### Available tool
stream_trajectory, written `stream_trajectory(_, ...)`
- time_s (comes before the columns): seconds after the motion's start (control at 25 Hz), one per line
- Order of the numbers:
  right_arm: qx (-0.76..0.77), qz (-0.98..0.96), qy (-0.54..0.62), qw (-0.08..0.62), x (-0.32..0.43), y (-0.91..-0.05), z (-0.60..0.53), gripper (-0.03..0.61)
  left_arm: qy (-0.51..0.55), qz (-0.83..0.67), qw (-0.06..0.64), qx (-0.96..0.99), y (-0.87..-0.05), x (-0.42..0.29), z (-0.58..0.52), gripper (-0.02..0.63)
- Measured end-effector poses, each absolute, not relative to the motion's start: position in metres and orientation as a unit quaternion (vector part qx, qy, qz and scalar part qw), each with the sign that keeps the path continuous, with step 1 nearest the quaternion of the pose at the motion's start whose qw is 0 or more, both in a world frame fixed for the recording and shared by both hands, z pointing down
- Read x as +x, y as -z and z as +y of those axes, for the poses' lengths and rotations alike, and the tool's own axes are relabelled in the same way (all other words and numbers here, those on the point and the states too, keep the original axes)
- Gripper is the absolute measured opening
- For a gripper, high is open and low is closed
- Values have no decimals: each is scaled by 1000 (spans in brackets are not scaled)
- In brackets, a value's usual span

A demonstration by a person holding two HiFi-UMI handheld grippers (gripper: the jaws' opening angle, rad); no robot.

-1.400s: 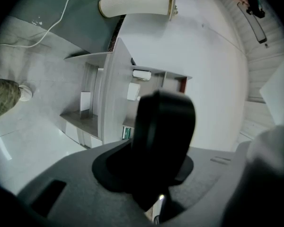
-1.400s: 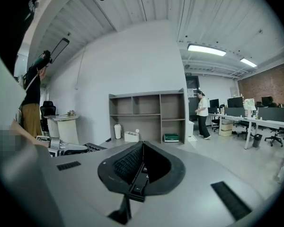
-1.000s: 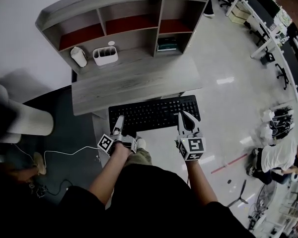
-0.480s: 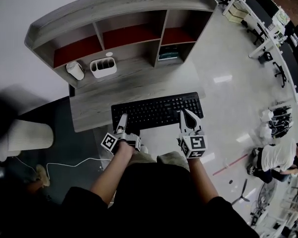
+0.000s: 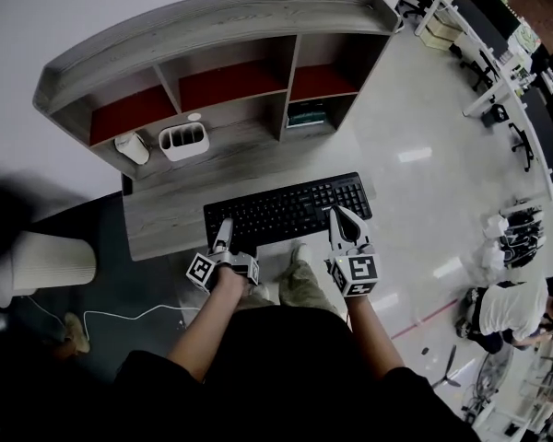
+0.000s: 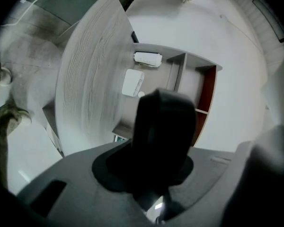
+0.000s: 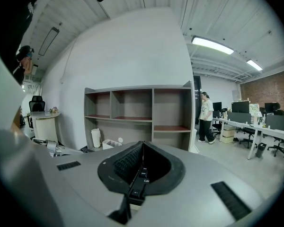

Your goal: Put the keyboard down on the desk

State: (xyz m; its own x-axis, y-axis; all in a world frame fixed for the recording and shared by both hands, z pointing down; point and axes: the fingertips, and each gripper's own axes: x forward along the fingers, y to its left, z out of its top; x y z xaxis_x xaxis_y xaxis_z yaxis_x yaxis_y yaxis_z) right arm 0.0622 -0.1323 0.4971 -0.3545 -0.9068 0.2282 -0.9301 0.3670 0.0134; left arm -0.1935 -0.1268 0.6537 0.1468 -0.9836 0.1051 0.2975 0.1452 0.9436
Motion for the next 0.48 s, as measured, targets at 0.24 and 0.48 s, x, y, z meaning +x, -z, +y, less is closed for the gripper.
stream_trajectory(0.24, 550, -827, -70, 95, 90, -495, -182, 14, 502, -432, 620, 421, -659, -173, -169, 107)
stream_trajectory(0.48, 530, -840, -75, 89, 113, -505, -232, 14, 498, -455, 616, 407, -680, -153, -206, 107)
